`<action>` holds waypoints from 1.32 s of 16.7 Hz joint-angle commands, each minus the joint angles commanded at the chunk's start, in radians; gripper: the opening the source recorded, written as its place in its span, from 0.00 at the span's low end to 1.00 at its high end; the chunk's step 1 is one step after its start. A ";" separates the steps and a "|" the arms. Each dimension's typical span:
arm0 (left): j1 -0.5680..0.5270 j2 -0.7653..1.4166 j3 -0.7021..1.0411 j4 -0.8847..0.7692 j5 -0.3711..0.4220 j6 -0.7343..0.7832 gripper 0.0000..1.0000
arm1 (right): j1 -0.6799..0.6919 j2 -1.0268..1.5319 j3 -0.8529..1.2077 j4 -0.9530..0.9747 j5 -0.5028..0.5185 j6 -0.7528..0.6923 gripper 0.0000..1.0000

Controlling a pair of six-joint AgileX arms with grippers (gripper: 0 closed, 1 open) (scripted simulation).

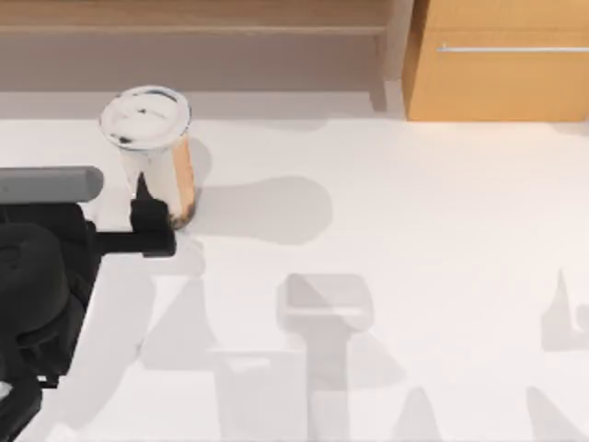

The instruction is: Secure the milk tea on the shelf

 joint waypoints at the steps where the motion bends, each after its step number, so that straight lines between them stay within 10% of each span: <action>1: -0.025 0.074 0.012 0.049 -0.021 -0.004 1.00 | 0.000 0.000 0.000 0.000 0.000 0.000 1.00; 13: -0.112 0.335 0.060 0.244 -0.096 -0.019 1.00 | 0.000 0.000 0.000 0.000 0.000 0.000 1.00; 22: 0.002 0.566 0.319 0.231 0.022 0.008 1.00 | 0.000 0.000 0.000 0.000 0.000 0.000 1.00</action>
